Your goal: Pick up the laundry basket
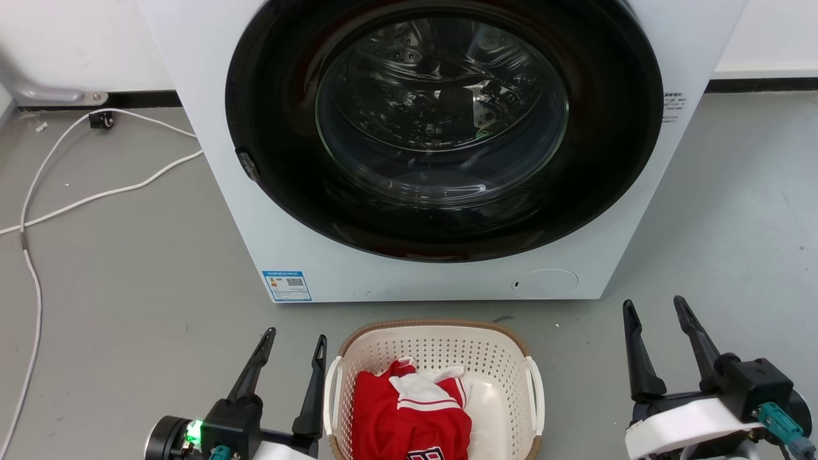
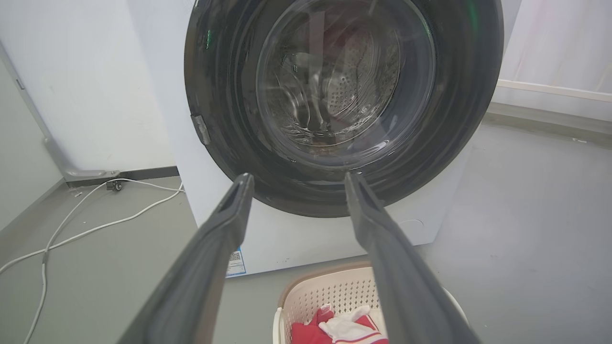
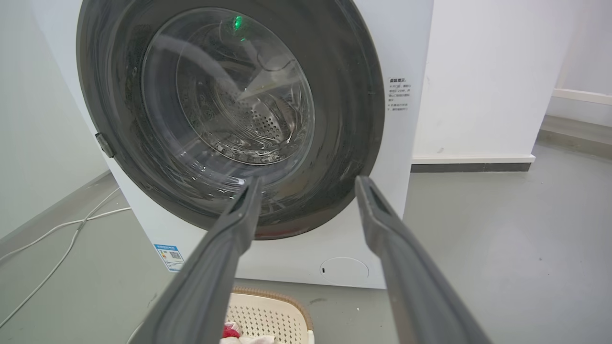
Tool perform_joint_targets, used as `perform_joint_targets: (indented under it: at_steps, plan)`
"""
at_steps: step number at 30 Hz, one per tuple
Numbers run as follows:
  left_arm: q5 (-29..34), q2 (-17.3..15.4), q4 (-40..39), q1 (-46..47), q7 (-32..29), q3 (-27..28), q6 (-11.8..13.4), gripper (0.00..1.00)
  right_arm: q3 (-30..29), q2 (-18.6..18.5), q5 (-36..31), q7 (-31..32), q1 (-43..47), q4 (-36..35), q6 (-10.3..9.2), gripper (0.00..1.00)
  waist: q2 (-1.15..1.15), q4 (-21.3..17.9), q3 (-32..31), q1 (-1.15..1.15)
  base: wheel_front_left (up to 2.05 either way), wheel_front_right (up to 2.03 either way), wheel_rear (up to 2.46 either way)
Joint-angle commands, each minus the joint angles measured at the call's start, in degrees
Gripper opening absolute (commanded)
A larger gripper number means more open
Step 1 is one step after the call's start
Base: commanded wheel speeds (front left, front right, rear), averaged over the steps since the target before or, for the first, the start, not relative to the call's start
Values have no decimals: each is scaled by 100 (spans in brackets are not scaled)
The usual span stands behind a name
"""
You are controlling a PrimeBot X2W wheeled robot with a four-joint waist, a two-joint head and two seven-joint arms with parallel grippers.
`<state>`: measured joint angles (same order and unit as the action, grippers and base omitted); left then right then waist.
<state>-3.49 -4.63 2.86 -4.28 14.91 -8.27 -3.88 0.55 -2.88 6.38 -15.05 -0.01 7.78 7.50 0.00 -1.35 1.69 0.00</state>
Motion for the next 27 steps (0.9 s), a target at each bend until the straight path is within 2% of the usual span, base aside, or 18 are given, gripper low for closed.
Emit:
perform_joint_targets:
  at_steps: [1, 16, 27]
  plan:
    - [23, 19, 14, -37, 43, 38, -24, 100, 6, 1, -45, -20, -24, -22, -2, 100, 0, -1, -2, 0, 0, 0, 0]
    - [95, 130, 130, -35, 31, 184, -161, 100, -3, 1, 68, -17, -47, 41, -2, 100, 0, -9, 78, 0, 0, 0, 0]
    - [185, 41, 539, 563, 31, 230, -236, 100, 147, 1, -20, -17, -611, 417, -2, 100, 0, -27, 1096, 0, 0, 0, 0]
